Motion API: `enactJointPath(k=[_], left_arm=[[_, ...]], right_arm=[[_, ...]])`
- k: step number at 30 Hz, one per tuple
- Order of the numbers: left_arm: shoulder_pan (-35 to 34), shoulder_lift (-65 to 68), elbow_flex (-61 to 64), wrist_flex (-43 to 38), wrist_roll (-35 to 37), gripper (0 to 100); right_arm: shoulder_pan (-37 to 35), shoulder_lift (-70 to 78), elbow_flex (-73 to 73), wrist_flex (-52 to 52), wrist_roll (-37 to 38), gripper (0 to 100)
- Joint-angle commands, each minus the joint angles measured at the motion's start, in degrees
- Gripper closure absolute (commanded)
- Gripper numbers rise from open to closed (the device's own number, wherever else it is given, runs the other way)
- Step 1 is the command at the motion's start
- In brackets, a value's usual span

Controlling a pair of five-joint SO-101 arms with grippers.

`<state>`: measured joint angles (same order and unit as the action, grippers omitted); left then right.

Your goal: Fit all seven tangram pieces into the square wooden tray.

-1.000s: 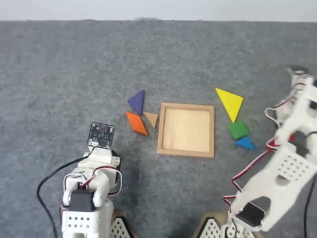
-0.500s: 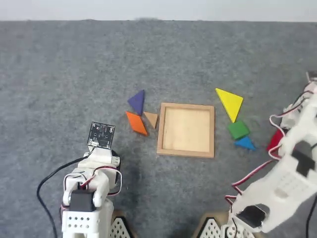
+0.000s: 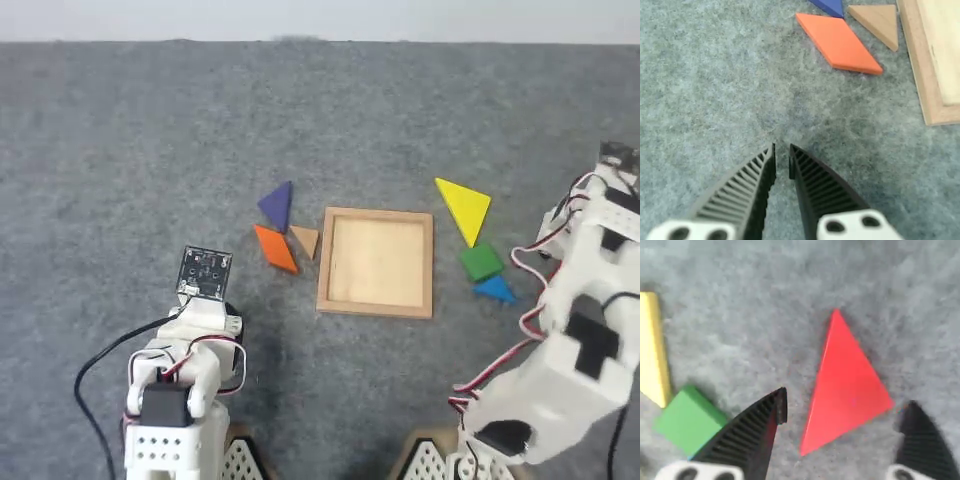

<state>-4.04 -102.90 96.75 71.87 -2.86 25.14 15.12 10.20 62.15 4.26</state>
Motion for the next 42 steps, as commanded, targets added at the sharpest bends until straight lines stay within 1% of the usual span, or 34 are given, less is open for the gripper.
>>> enactJointPath(k=[1,6,16,26,31,42], left_arm=[[-0.26,-0.97,-0.31,0.26,-0.44,95],[-0.26,-0.97,-0.31,0.26,-0.44,95],[-0.26,-0.97,-0.31,0.26,-0.44,95],[-0.26,-0.97,-0.31,0.26,-0.44,95],[-0.26,-0.97,-0.31,0.26,-0.44,95],[-0.26,-0.97,-0.31,0.26,-0.44,95]], right_arm=[[0.31,2.86,-7.38,4.0,0.26,52.3],[2.24,8.31,-12.75,6.64,0.44,54.1],[2.86,15.43,-13.01,6.2,0.53,54.3],[2.95,17.71,-13.54,5.49,0.7,66.5],[2.95,17.71,-13.54,5.58,0.35,67.4],[2.59,17.45,-13.63,6.81,0.7,73.1]])
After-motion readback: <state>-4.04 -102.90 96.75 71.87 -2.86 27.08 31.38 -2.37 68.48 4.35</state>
